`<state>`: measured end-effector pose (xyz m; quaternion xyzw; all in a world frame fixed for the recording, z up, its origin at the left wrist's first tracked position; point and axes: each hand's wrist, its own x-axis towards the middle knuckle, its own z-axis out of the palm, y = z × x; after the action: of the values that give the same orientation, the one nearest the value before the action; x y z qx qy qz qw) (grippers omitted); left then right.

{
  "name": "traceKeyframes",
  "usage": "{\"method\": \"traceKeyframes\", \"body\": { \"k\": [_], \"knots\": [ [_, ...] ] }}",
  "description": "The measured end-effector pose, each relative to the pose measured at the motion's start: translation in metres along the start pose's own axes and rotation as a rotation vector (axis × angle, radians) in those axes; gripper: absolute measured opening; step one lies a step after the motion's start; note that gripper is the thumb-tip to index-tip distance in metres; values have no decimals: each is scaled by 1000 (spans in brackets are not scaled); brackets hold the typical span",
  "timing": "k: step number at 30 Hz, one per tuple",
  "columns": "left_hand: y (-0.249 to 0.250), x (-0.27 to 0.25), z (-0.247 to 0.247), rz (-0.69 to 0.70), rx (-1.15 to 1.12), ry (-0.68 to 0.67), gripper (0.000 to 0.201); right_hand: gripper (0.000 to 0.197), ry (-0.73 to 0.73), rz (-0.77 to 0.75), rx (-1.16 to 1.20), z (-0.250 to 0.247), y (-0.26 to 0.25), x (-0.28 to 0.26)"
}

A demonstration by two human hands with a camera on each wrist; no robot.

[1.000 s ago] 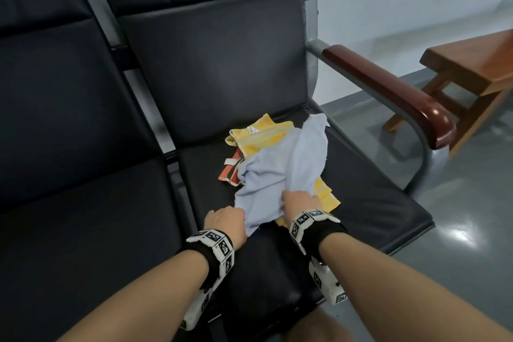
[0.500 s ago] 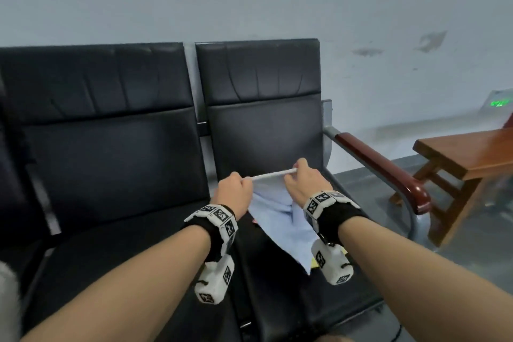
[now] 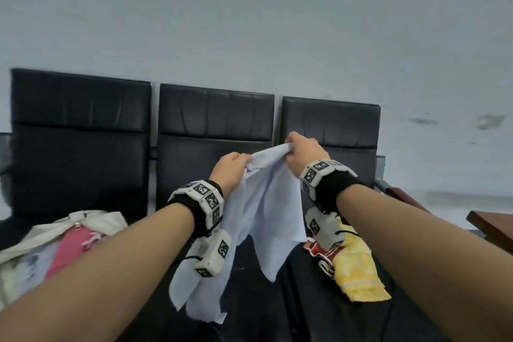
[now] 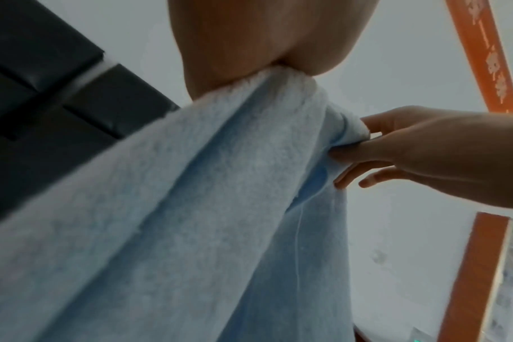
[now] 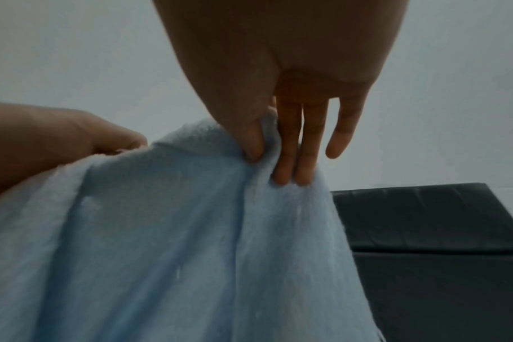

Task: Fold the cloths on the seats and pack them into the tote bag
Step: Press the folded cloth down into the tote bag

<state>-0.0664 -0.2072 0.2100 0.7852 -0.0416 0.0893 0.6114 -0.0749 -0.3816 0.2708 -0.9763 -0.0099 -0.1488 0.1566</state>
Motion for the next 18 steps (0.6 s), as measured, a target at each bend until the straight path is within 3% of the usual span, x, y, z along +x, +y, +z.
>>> {"method": "traceKeyframes", "body": {
  "k": [3,5,7,10,13,18],
  "knots": [
    [-20,-16,-53,11,242,-141,43,33,-49,-41,50,9,-34,1],
    [-34,-24,-77,21,495,-230,43,36,-96,-71,72,20,-51,2],
    [-48,-28,-94,12,547,-194,40,32,-103,-54,112,32,-63,2],
    [-63,-33,-114,-79,395,-142,53,24,-102,1,180,47,-74,5],
    [-66,-38,-124,-217,188,-206,59,25,-149,28,349,54,-82,9],
    [-64,-53,-100,-542,-216,-569,56,35,-216,-45,582,62,-120,6]
  ]
}}
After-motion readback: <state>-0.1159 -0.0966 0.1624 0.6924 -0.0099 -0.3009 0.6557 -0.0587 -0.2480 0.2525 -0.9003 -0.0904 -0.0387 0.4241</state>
